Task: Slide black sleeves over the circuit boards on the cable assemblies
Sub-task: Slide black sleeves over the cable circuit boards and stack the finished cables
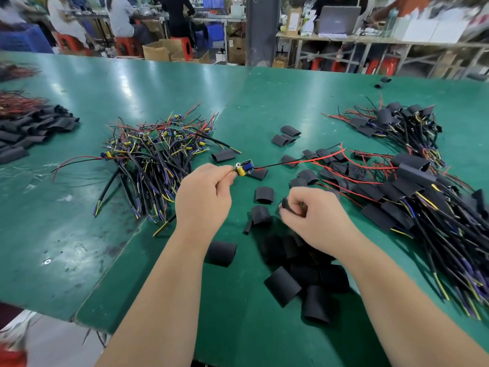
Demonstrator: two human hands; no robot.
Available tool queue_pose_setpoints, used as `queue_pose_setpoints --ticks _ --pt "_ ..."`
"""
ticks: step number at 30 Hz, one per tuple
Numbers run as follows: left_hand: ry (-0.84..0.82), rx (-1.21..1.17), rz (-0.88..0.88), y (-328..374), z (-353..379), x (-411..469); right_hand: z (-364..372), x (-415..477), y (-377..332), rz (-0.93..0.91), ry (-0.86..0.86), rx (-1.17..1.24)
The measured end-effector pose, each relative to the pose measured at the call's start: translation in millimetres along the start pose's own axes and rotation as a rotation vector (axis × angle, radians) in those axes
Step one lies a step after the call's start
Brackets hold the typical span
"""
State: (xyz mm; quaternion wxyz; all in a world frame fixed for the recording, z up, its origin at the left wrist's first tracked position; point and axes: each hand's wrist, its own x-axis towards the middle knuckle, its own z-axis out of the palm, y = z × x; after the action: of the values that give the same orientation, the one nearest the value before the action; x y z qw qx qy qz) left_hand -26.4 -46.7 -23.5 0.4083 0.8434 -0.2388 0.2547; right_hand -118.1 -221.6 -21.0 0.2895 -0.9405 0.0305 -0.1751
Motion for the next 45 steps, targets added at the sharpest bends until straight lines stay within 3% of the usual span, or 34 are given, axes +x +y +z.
queue_pose_setpoints --ticks 2,4,6,14,22,33,45 --pt "0.004 -0.002 -0.001 0.3 -0.1 0.0 -6.4 2.1 -0.9 0.163 0.082 0.221" --pt "0.004 -0.006 -0.006 -0.3 0.0 0.3 -10.9 3.5 -1.6 0.350 0.131 0.692" --pt "0.002 -0.011 -0.012 -0.9 0.1 0.2 -14.7 5.6 0.8 0.461 0.191 0.990" --pt "0.004 -0.015 -0.008 -1.4 0.5 -0.5 -23.2 11.7 17.9 0.573 0.288 1.425" --pt "0.005 -0.025 0.002 -3.1 1.3 0.4 -34.2 14.4 21.7 0.454 0.392 1.554" --pt "0.016 -0.026 0.003 -4.5 0.4 1.1 -53.0 8.7 19.7 0.190 0.439 1.144" --pt "0.012 -0.034 0.017 -6.1 1.0 1.5 -58.0 7.2 20.1 0.126 0.389 1.190"
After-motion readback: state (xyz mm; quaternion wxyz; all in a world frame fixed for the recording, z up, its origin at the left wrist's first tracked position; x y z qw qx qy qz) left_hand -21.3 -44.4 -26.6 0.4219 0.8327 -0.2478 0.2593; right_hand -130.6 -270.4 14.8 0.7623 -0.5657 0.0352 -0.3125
